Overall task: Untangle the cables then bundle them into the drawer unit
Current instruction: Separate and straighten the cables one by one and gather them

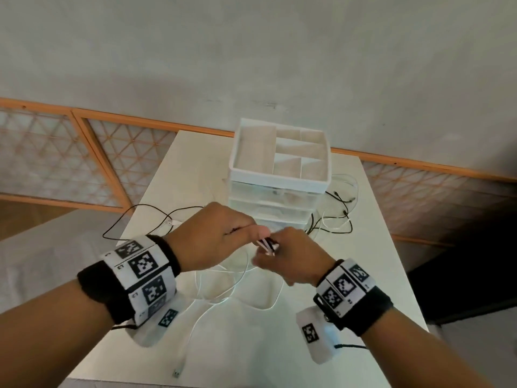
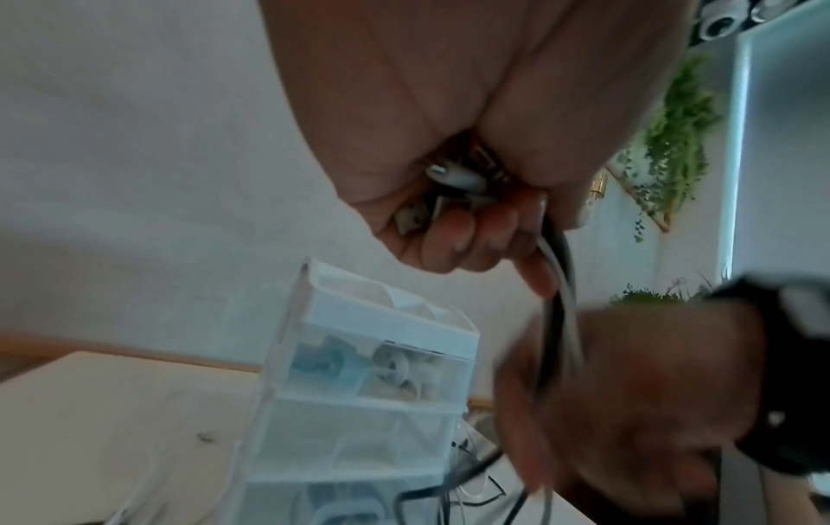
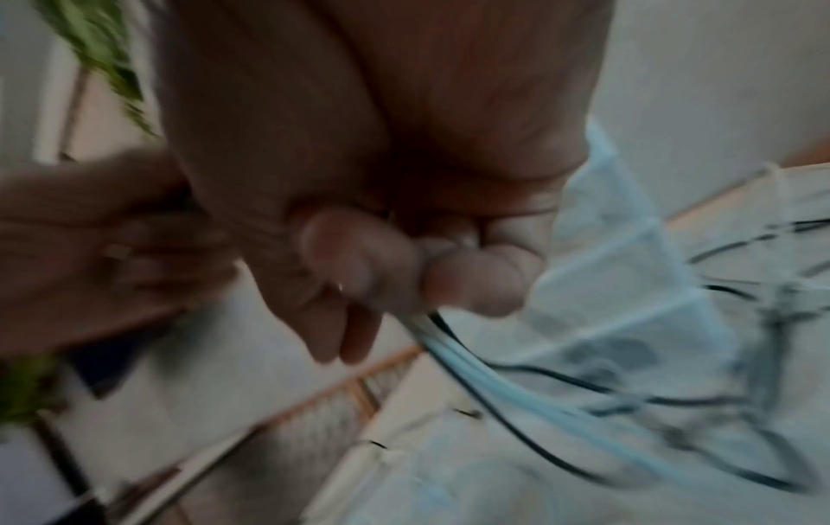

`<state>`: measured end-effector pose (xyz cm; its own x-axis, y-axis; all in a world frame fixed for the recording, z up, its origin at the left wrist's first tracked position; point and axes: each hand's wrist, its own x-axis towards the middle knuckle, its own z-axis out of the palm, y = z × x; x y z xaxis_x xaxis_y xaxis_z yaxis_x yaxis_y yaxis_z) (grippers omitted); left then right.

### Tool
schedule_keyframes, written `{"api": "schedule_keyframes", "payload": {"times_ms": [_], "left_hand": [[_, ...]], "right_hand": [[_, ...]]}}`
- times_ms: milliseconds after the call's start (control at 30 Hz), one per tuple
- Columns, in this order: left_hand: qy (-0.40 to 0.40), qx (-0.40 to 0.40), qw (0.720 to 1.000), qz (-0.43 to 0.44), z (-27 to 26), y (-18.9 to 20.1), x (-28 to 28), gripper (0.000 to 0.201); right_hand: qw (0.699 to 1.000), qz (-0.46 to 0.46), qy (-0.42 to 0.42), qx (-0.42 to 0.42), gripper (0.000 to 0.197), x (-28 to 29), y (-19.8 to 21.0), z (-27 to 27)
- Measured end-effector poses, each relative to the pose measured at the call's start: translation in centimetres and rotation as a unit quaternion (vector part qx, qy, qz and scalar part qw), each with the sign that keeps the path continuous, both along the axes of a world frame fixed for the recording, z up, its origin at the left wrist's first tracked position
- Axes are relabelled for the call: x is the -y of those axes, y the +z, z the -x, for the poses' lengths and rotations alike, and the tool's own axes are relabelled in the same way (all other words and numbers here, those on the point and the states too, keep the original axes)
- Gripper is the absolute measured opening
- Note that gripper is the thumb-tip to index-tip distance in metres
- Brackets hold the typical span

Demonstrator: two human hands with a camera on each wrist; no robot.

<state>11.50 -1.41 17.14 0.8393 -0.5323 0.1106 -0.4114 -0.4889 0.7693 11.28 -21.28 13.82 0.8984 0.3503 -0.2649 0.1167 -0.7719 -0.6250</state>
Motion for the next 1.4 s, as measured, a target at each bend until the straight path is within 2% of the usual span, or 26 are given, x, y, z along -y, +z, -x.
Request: {"api": "schedule_keyframes", "payload": {"times_ms": [67,133,167,233,267,300,333,367,433,500,600,667,700,733,800,867,967,1033,1133,1167,1233,1267,1333,1400], "left_hand": [[0.025,-0.018,0.999,0.018,0.1,0.6,-1.7,0.049],[0.036,-0.032,0.999,-0.006,0.1,0.6,-3.8,0.046],[0.027,-0.03,0.998,-0.047,0.1,0.4,-4.8,0.042],[-0.006,-0.05,0.986,-0.159,0.3,-1.1,-6.1,0.029],[-0.02,-0.073,0.973,-0.218,0.3,-2.3,-6.3,0.027],[-0.026,-0.094,0.957,-0.274,0.4,-3.9,-6.2,0.03],[-0.018,-0.109,0.942,-0.318,0.5,-5.6,-6.0,0.032],[0.003,-0.116,0.93,-0.349,0.5,-7.1,-5.7,0.031],[0.055,-0.106,0.917,-0.38,0.7,-9.5,-5.3,0.028],[0.086,-0.091,0.911,-0.393,0.8,-10.3,-4.8,0.031],[0.078,-0.054,0.914,-0.394,1.1,-9.9,-3.8,0.035],[0.06,-0.004,0.928,-0.367,1.1,-9.0,-3.0,0.037],[0.045,0.024,0.939,-0.339,1.1,-8.4,-2.7,0.038],[0.027,0.056,0.951,-0.304,1.1,-8.0,-2.4,0.041],[-0.002,0.113,0.965,-0.237,1.3,-7.4,-2.7,0.051],[0.008,0.131,0.965,-0.226,1.4,-7.3,-4.0,0.056],[0.053,0.033,0.942,-0.33,1.7,-7.9,-6.1,0.042],[0.066,-0.024,0.922,-0.38,2.3,-9.1,-6.5,0.034],[0.119,-0.073,0.902,-0.408,2.8,-10.7,-6.7,0.039],[0.144,-0.099,0.904,-0.389,2.6,-11.0,-7.0,0.04],[0.186,-0.153,0.911,-0.335,2.4,-11.1,-7.3,0.042],[0.195,-0.163,0.913,-0.319,2.2,-11.1,-7.3,0.045],[0.222,-0.183,0.915,-0.282,2.1,-11.0,-7.0,0.053],[0.252,-0.2,0.915,-0.243,2.0,-10.7,-6.3,0.059]], "right_hand": [[0.991,0.078,-0.03,-0.101,0.02,3.0,-2.5,-0.5],[0.975,0.143,-0.102,-0.135,0.024,7.1,-4.4,-1.4],[0.969,0.172,-0.142,-0.104,0.024,9.0,-5.0,-2.1],[0.954,0.186,-0.232,0.04,0.017,11.7,-5.1,-3.3],[0.942,0.143,-0.278,0.125,0.008,12.3,-5.0,-3.7],[0.929,0.099,-0.304,0.185,0.01,12.4,-4.9,-3.9],[0.928,0.076,-0.306,0.199,0.021,12.3,-5.3,-4.1],[0.939,0.077,-0.295,0.162,0.036,12.0,-5.8,-4.3],[0.955,0.13,-0.267,0.02,0.077,11.4,-7.7,-4.1],[0.956,0.183,-0.22,-0.06,0.092,10.3,-8.6,-3.4],[0.986,0.132,-0.096,0.019,0.089,6.0,-7.3,-1.8],[0.994,0.093,-0.003,0.056,0.091,1.7,-6.0,-0.3],[0.993,0.103,0.029,0.055,0.086,-0.3,-5.7,0.5],[0.99,0.122,0.043,0.054,0.072,-1.5,-6.2,0.7],[0.986,0.162,0.008,0.042,0.032,-1.8,-7.3,0.2],[0.977,0.206,-0.042,0.02,0.023,0.4,-8.3,-1.0],[0.96,0.193,-0.194,0.055,0.017,4.7,-8.7,-2.3],[0.956,0.124,-0.241,0.111,0.018,5.4,-9.2,-2.1],[0.973,0.09,-0.184,0.103,0.065,2.9,-9.8,-0.2],[0.974,0.085,-0.171,0.119,0.069,1.9,-10.3,0.5],[0.977,0.064,-0.119,0.166,0.052,-0.1,-11.3,2.3],[0.98,0.081,-0.073,0.164,0.041,-1.1,-11.8,2.9],[0.981,0.168,0.024,0.091,0.031,-2.9,-13.0,3.9],[0.964,0.255,0.071,0.029,0.036,-3.7,-14.5,4.4]]}}
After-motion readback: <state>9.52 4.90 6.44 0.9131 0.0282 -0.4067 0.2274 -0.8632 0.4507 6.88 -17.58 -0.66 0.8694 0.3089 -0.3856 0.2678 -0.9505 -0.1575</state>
